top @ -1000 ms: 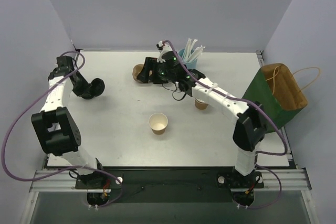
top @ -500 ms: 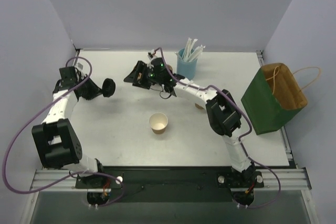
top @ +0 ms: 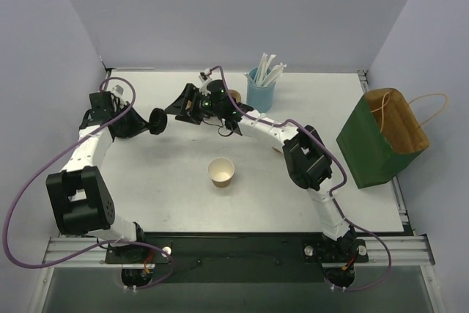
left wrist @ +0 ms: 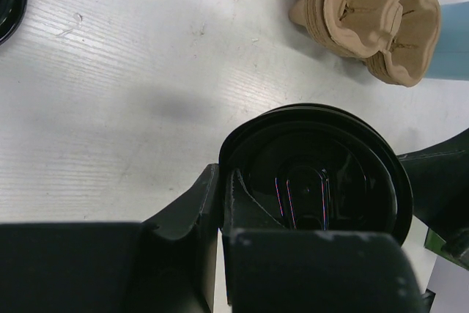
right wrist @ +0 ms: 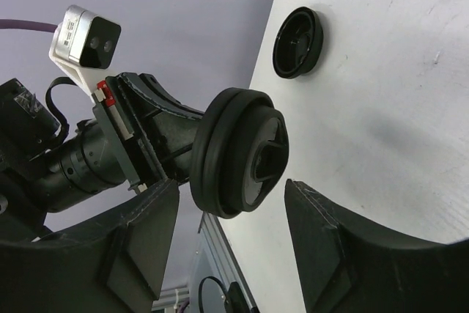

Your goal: Pack the takeout coffee

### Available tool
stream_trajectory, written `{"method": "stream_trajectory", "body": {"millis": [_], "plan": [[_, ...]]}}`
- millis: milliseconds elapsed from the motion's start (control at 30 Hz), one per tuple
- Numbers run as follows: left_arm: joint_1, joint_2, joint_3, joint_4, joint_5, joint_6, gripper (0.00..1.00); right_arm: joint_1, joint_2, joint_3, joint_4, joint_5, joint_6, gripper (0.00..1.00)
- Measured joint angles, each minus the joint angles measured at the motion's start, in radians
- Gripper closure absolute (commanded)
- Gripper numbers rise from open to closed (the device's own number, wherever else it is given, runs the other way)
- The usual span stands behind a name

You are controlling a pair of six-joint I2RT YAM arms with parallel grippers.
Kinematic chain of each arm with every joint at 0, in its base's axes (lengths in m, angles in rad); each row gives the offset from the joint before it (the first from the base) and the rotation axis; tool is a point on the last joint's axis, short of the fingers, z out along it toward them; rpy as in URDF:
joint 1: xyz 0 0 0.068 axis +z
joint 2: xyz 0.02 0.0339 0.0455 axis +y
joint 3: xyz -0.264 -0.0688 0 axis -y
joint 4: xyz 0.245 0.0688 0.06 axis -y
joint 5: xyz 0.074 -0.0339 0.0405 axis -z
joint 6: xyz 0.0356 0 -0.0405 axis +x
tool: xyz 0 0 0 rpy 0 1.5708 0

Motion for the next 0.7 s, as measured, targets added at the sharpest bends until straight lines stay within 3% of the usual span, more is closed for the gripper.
{"method": "stream_trajectory", "body": {"millis": [200,433,700], "plan": [[-0.014,0.000,0.000,0.000,0.000,0.004,1.00,0.001,0.019,0.034,-0.013,-0.006,0.002,0.45],[-0.023,0.000,-0.004,0.000,-0.013,0.011,1.00,0.005,0.043,0.049,-0.053,-0.002,-0.003,0.62],[-0.024,0.000,-0.005,0.006,-0.013,0.015,1.00,0.013,0.045,0.117,-0.161,0.020,-0.052,0.67]]}}
